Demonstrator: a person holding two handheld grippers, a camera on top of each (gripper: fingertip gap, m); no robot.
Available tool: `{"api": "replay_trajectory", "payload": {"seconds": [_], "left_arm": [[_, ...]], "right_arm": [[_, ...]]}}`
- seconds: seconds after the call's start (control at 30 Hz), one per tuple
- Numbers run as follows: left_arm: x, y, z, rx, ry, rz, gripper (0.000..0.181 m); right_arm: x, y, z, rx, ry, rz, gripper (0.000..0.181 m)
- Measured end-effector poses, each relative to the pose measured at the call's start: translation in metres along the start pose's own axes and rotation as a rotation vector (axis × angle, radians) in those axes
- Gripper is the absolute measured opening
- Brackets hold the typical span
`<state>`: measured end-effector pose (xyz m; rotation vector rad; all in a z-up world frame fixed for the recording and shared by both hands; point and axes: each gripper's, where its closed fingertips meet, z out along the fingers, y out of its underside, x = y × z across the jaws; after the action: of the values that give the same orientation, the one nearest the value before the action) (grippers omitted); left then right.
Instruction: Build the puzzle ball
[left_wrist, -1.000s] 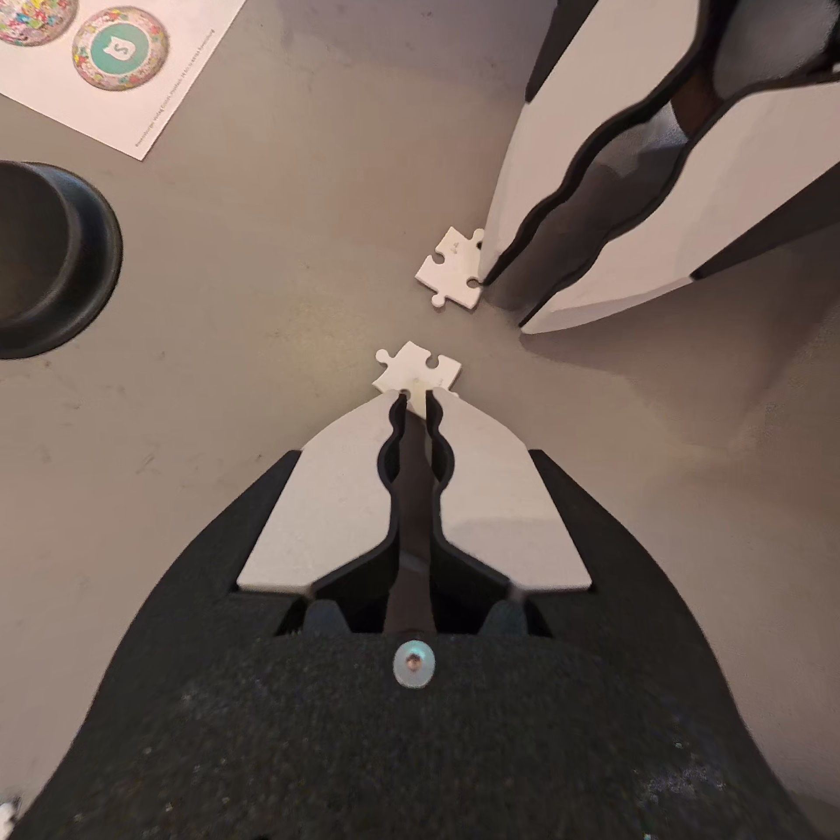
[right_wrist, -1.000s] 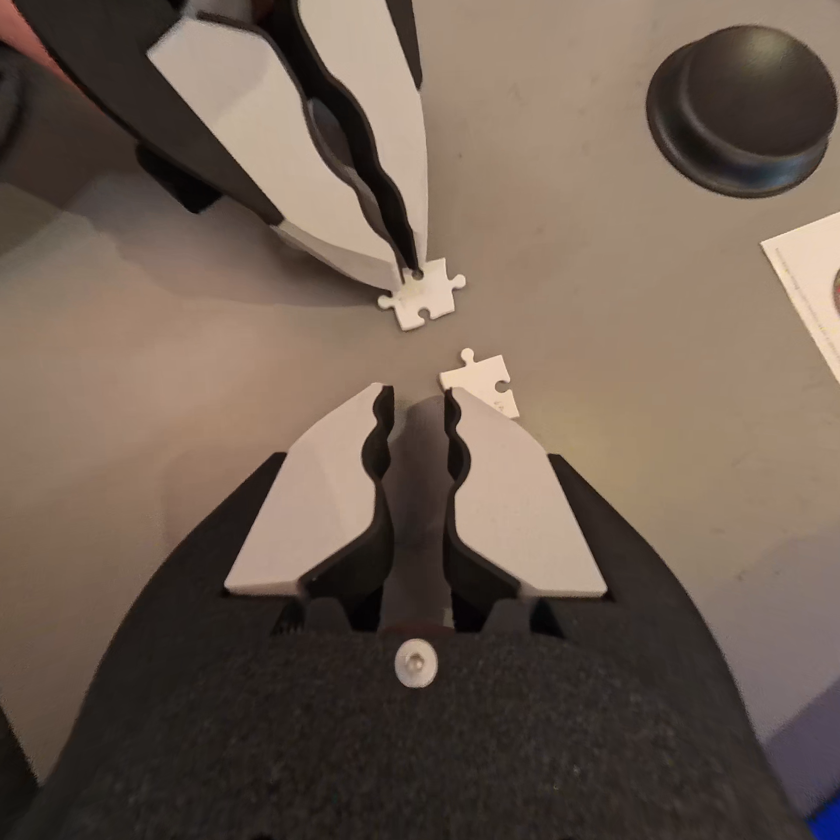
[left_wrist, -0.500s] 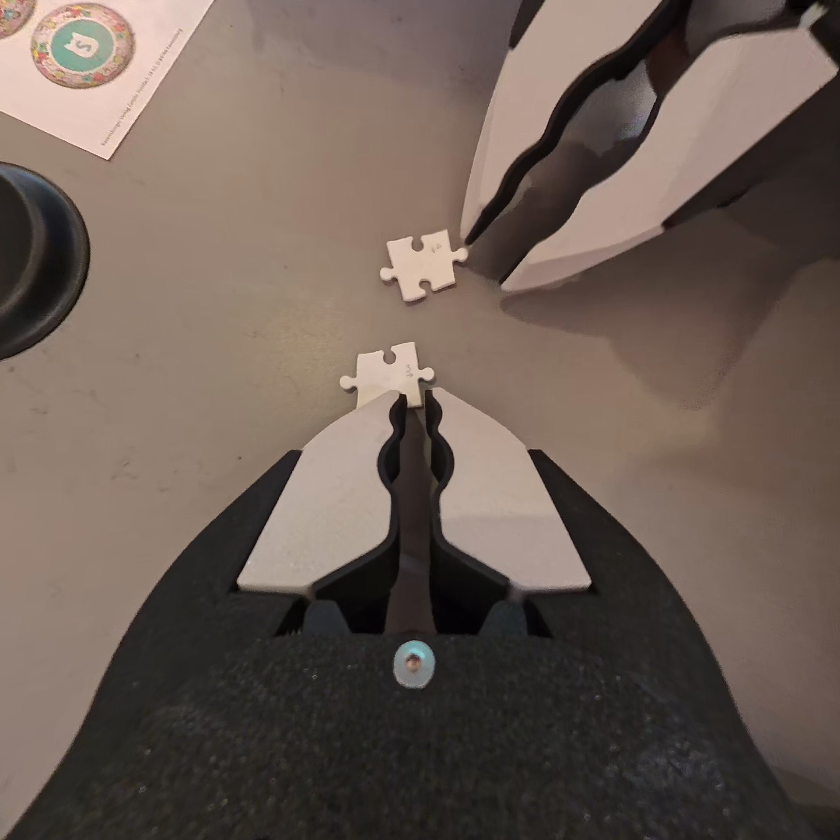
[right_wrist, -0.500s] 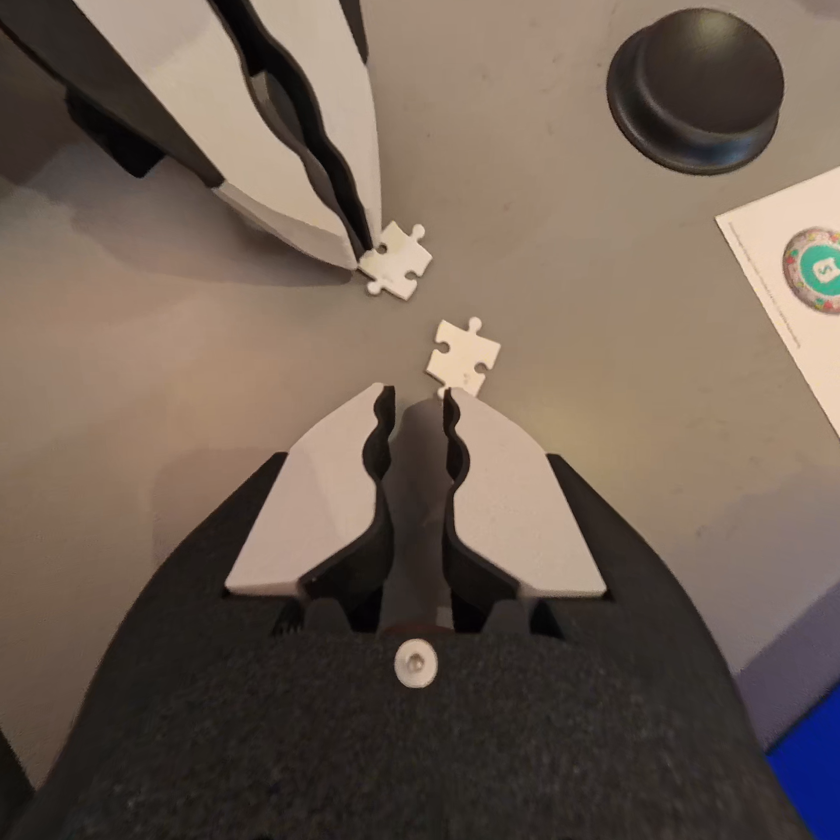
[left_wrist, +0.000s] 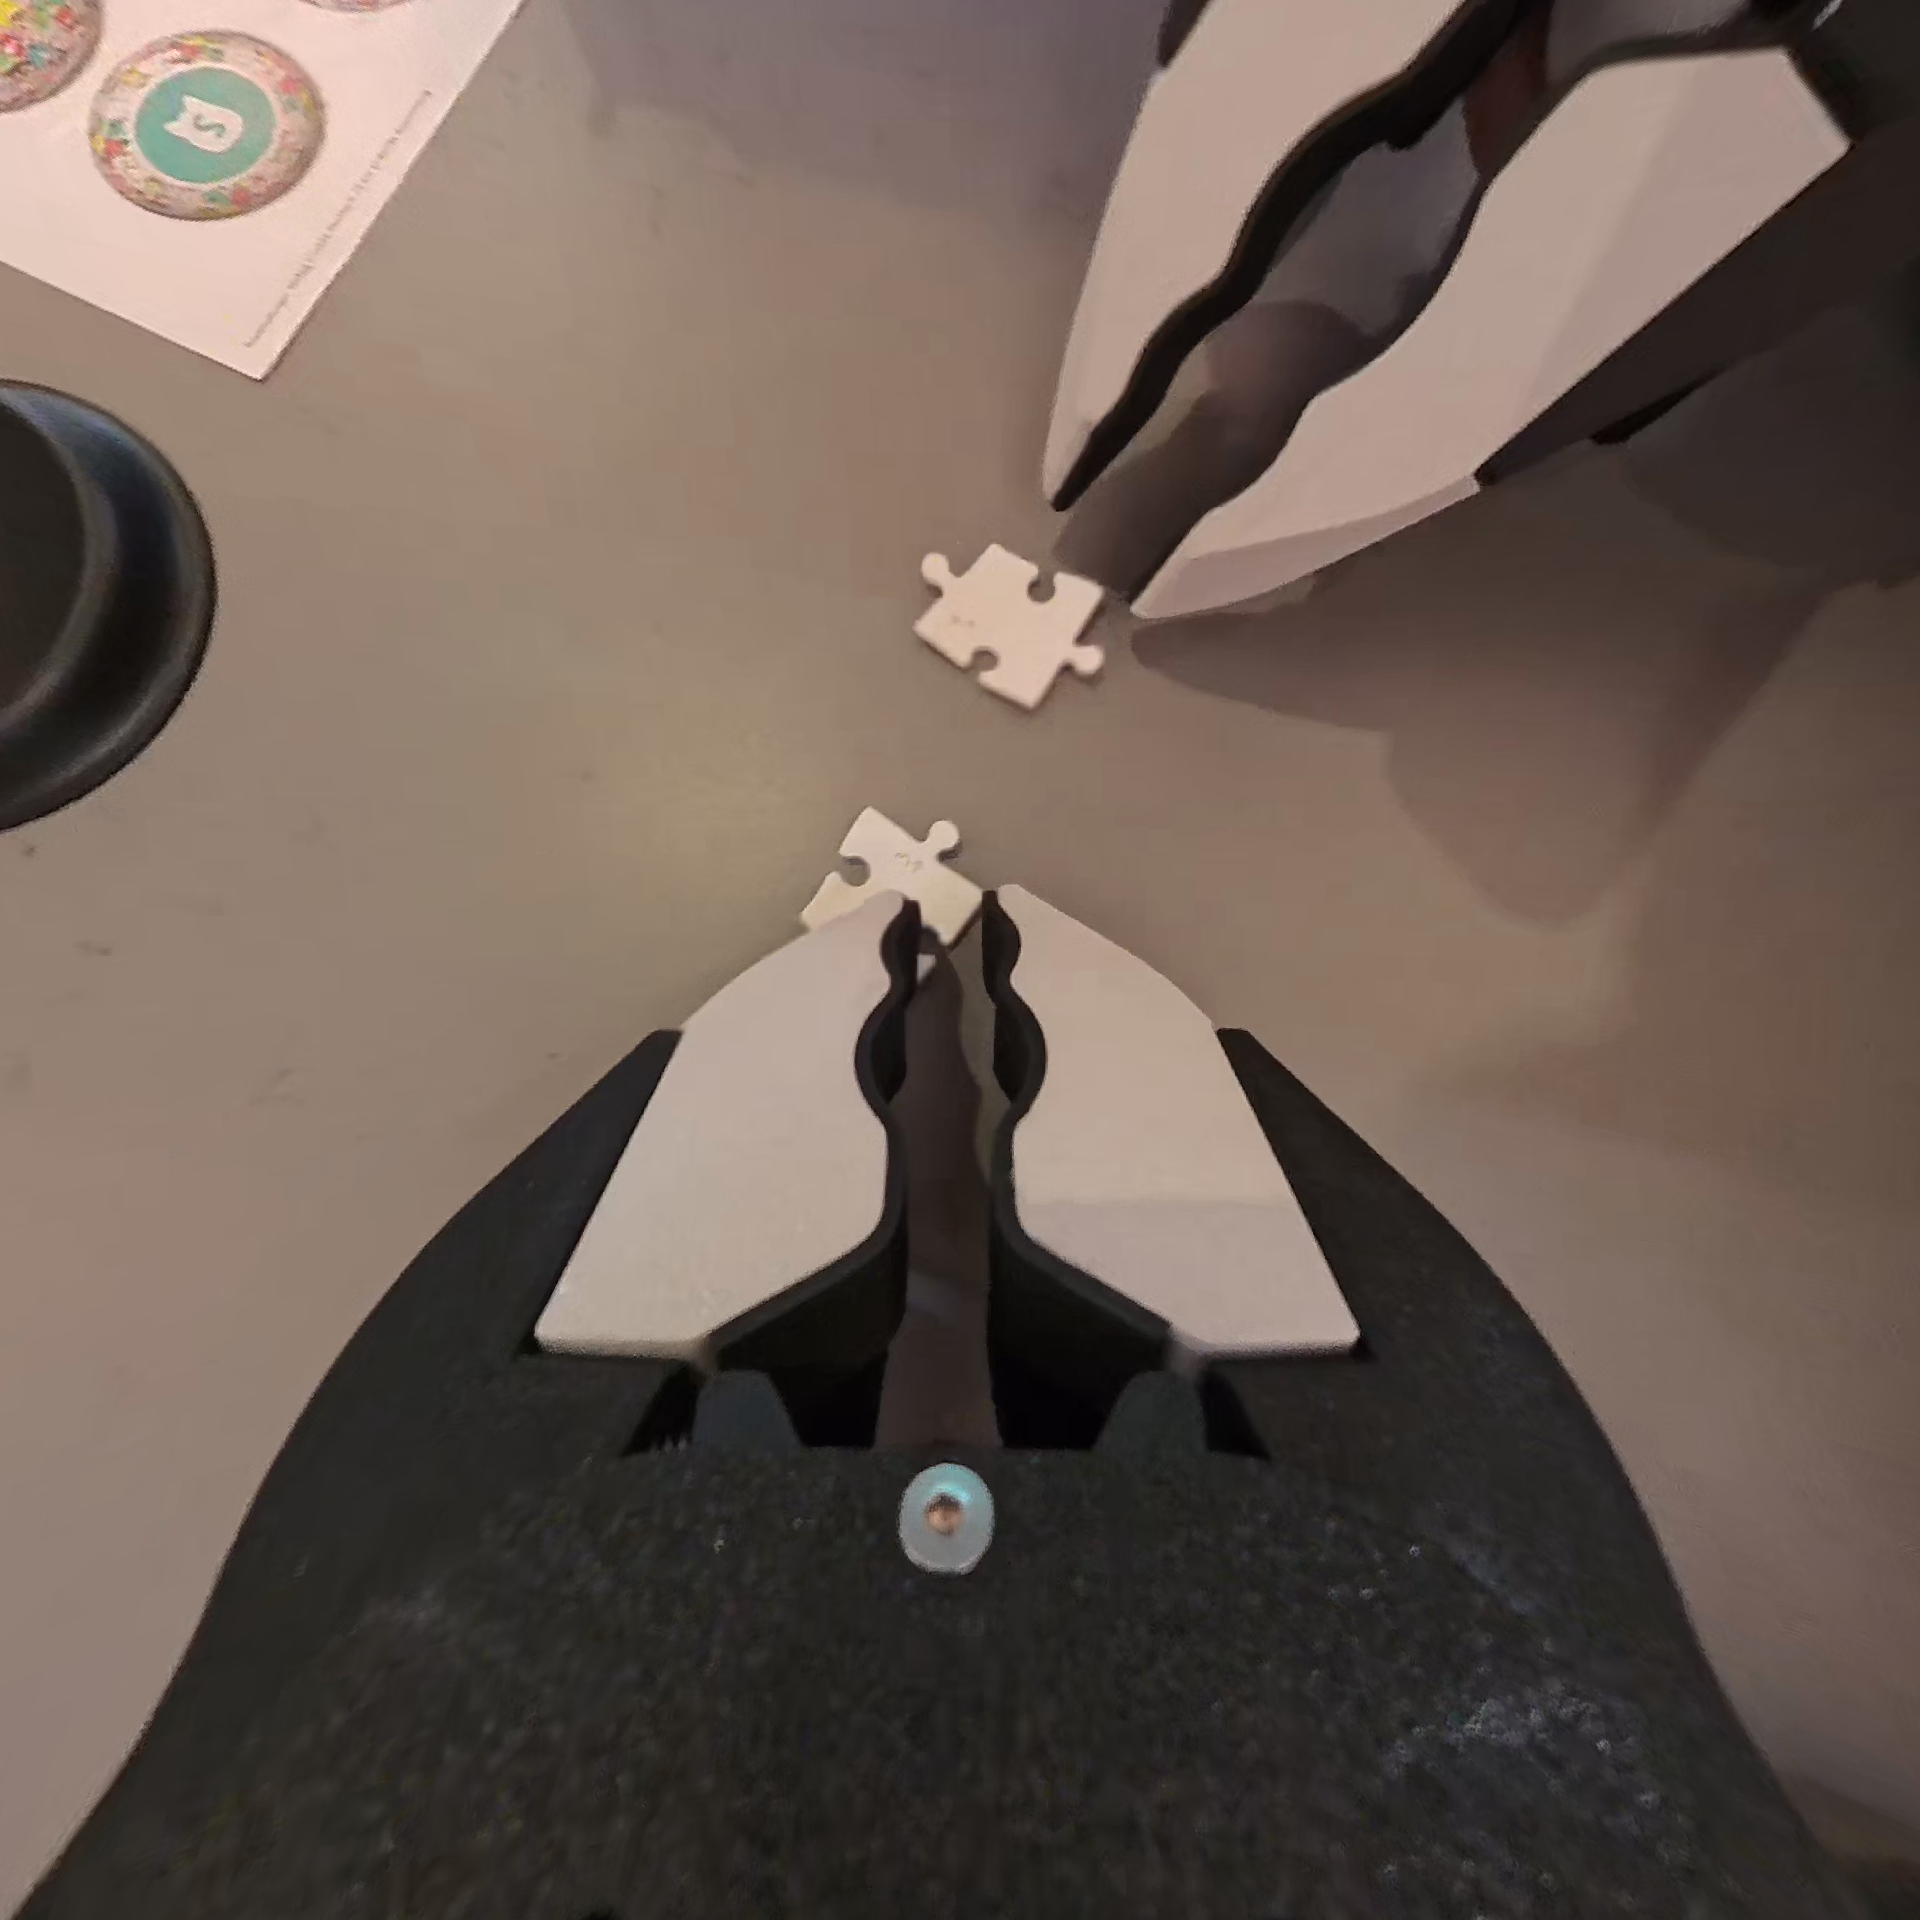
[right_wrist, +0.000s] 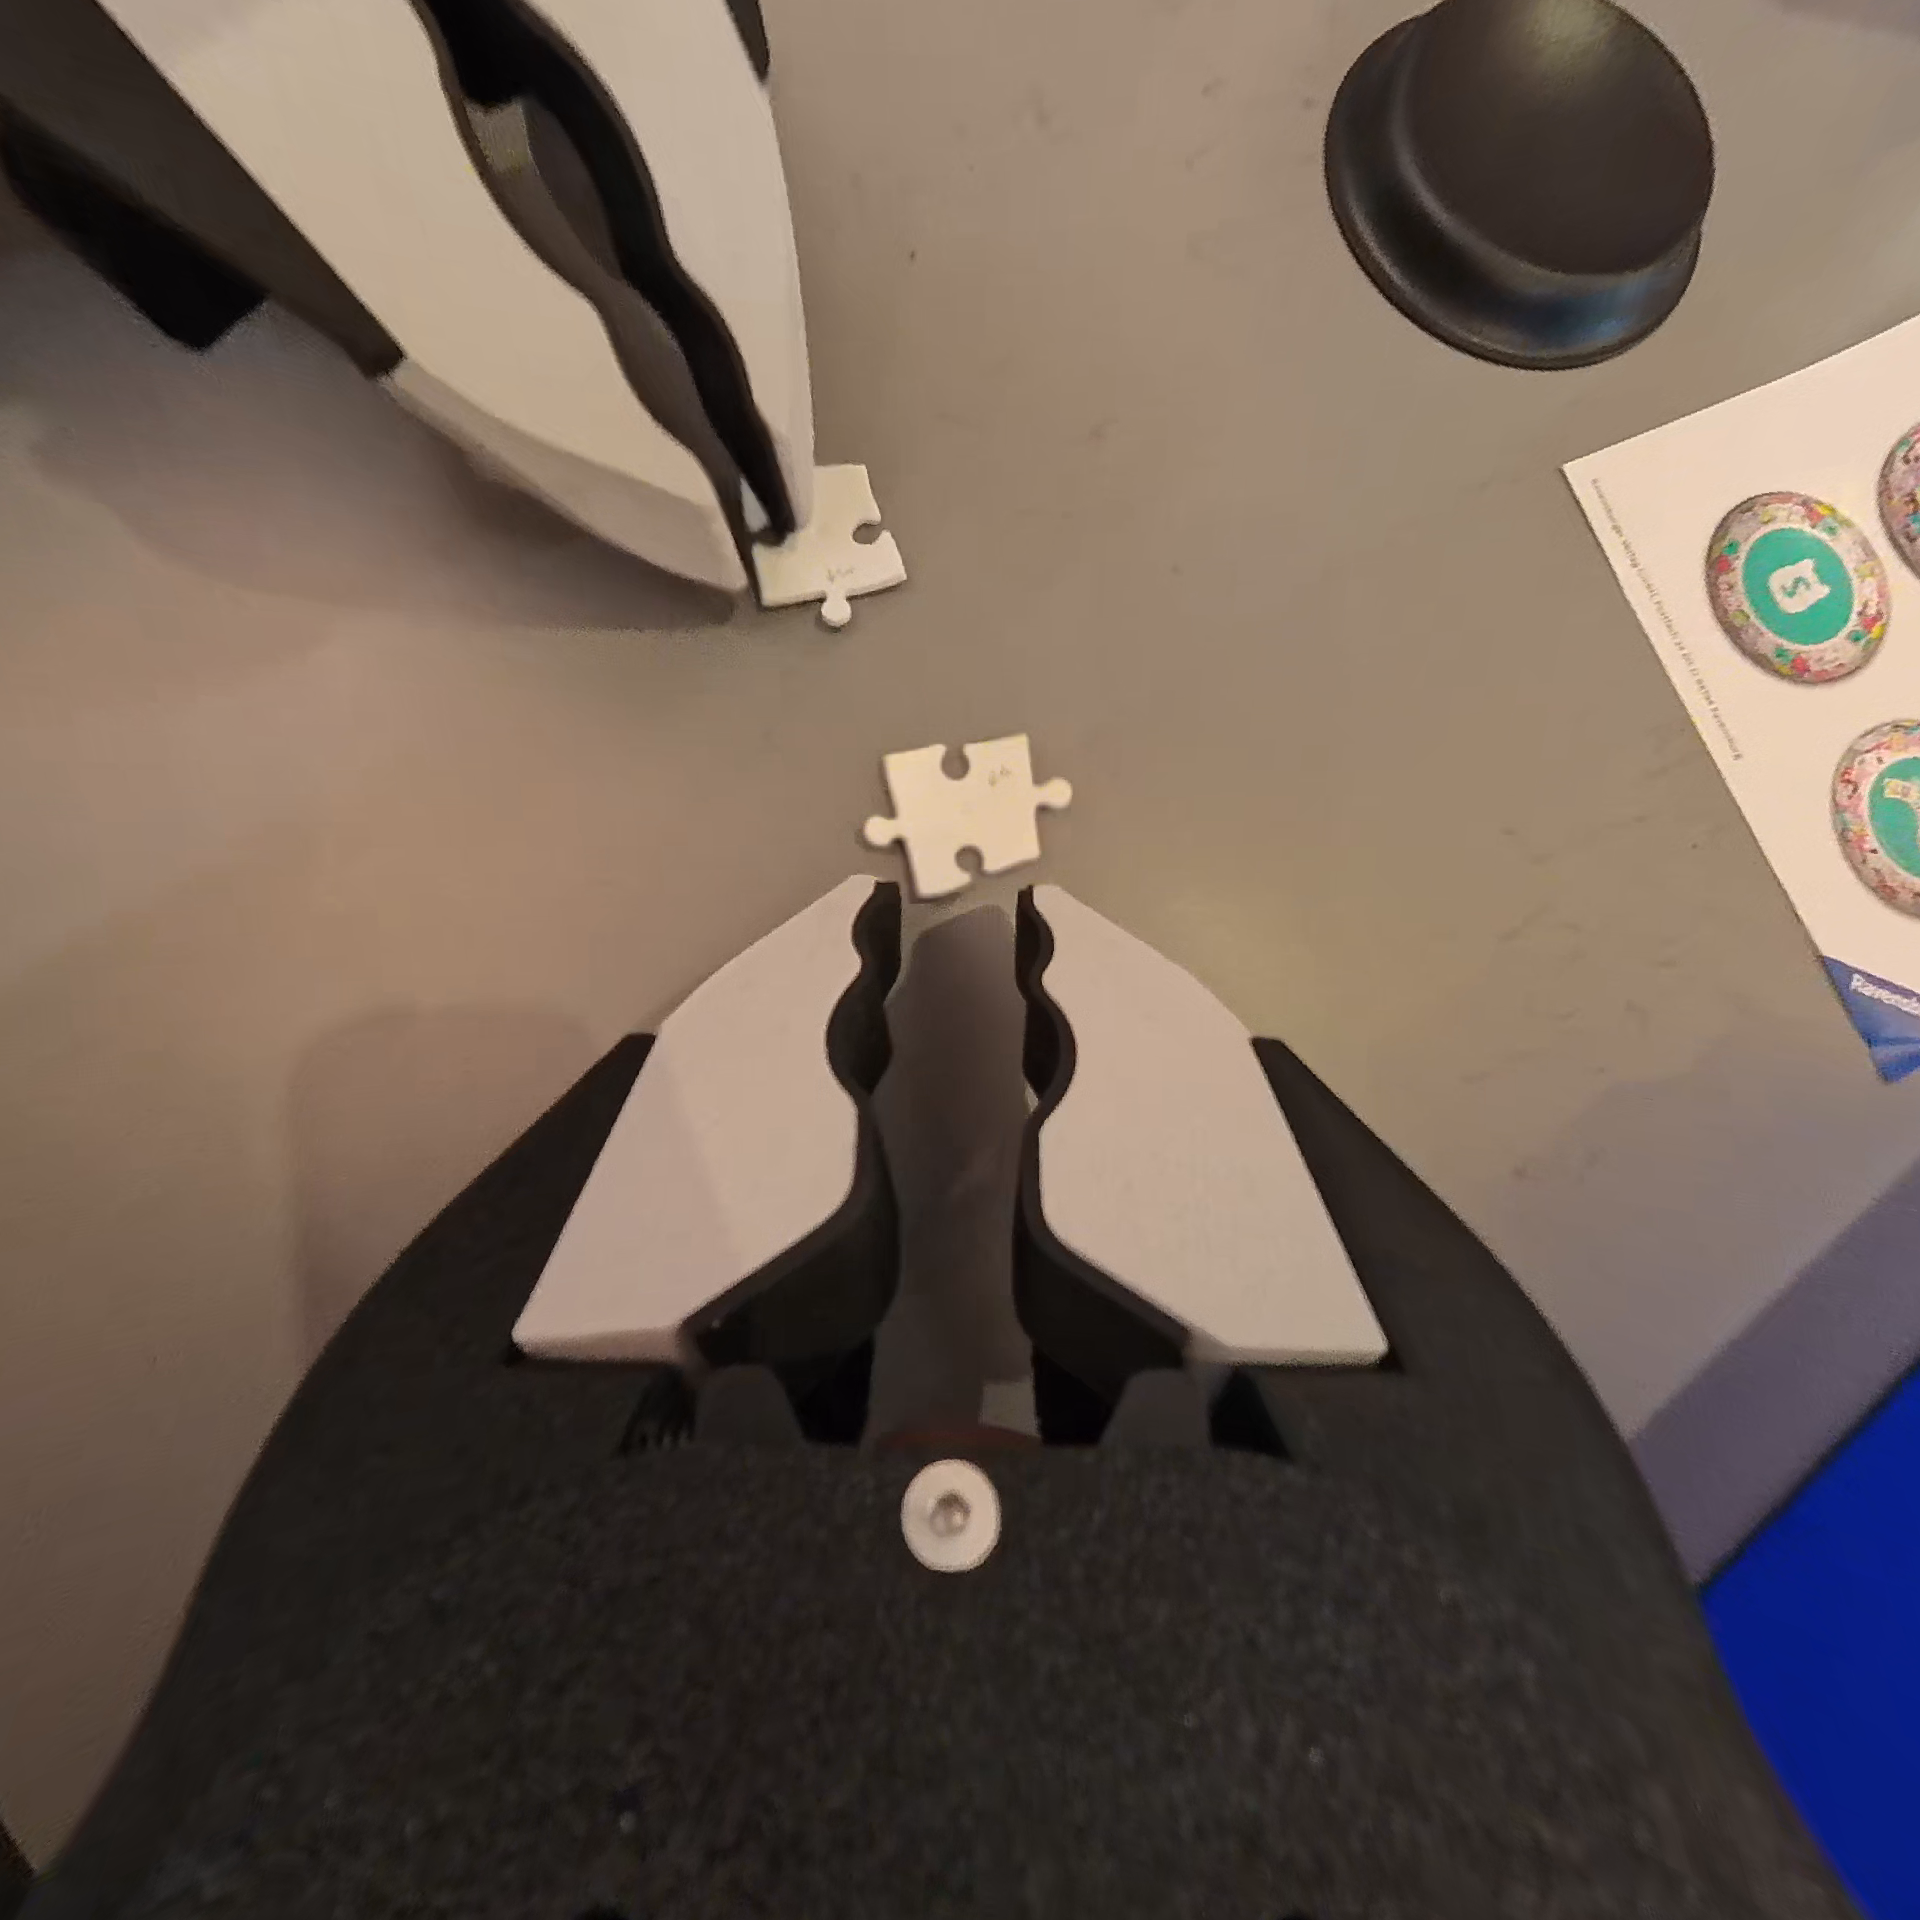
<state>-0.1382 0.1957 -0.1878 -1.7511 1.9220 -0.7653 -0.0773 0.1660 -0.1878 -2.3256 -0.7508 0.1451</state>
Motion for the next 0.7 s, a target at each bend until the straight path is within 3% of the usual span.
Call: {"api": "replay_trajectory", "payload": {"seconds": [0.23, 0.7], "left_arm": [[-0.018, 0.002, -0.007, 0.026, -0.048, -0.036, 0.015], [-0.013, 0.008, 0.000, -0.009, -0.041, -0.009, 0.014]], "right_arm": [[0.000, -0.002, 0.007, -0.002, 0.002, -0.003, 0.021], [-0.005, -0.007, 0.004, 0.022, -0.046, 0.021, 0.017]]}}
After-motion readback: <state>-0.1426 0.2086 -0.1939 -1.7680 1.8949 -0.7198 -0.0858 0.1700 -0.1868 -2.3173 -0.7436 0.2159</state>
